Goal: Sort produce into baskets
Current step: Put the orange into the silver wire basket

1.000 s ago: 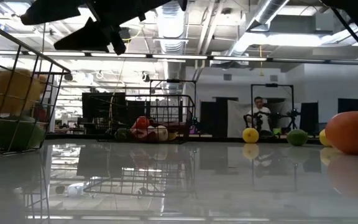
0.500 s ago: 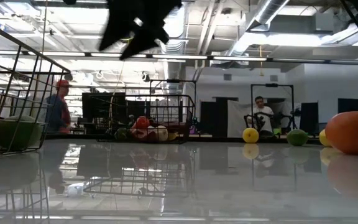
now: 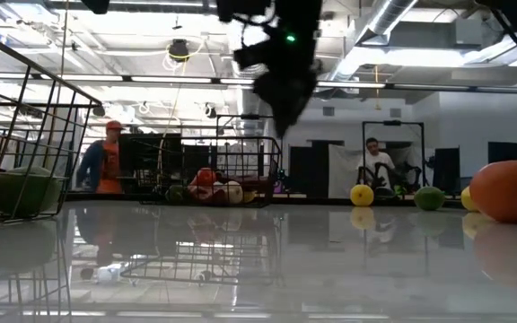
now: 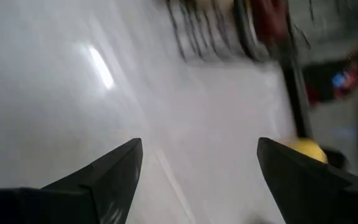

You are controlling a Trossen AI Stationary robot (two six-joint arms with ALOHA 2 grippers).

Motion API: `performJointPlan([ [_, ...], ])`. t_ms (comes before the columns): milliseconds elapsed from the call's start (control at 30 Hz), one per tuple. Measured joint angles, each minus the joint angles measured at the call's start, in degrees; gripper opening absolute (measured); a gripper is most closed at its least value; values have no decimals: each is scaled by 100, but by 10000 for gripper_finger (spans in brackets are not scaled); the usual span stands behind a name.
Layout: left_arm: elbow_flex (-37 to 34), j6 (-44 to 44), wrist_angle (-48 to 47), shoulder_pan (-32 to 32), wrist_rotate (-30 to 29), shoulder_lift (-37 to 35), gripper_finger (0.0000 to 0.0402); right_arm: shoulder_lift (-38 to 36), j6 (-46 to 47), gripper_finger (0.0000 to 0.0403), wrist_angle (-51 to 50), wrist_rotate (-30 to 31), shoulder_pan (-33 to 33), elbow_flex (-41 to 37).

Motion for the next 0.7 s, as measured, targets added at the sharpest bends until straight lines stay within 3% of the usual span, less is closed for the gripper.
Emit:
performJointPlan([
  [200,0,-122,-216,0,1,0,279,-146,275,344,-940,-150,-251,-361],
  [367,0,-148,-367,0,1,0,279,-1166,373,344,-59,-853,-319,-1935],
  [533,0,-148,-365,0,-1,2,279,-2670,1095,344,1209,-1467,-243,-3843],
  [700,0,-147,-360,0,-35,2,279,-3914,1933,344,1883,-1918,136,-5160],
])
